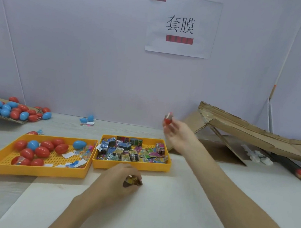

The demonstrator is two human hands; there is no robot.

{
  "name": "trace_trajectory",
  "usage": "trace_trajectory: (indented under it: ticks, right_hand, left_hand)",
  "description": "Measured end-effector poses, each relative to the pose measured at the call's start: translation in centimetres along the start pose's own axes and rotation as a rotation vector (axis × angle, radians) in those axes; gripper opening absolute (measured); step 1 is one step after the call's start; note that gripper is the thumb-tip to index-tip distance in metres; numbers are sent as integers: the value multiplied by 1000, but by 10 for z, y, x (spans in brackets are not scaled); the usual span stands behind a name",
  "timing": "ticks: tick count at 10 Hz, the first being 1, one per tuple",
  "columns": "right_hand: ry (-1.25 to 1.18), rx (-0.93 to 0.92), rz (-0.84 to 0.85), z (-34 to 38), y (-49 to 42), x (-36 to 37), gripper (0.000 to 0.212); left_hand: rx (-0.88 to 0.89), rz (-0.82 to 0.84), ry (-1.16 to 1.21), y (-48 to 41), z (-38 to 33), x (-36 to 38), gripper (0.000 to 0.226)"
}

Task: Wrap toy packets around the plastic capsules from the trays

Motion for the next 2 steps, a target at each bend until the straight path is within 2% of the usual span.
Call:
trace_trajectory:
  ticks: [1, 2]
  right_hand:
    - [-381, -293, -129, 58, -9, -21, 32]
    - [-469, -228, -102, 50, 3, -27, 46]
  left_hand:
    - [-7, 7, 5, -5, 6, 2, 22]
    - [-24, 28, 3, -6, 9, 3, 24]
Point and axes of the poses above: each hand's wrist, its own y-axis away from the middle knuckle, its own x-axis out of the palm, z = x × y, the point moved 8 cm from there along -y, towards the middle knuckle, and after that the axes turned 14 degrees about z, right-handed, at the moved point
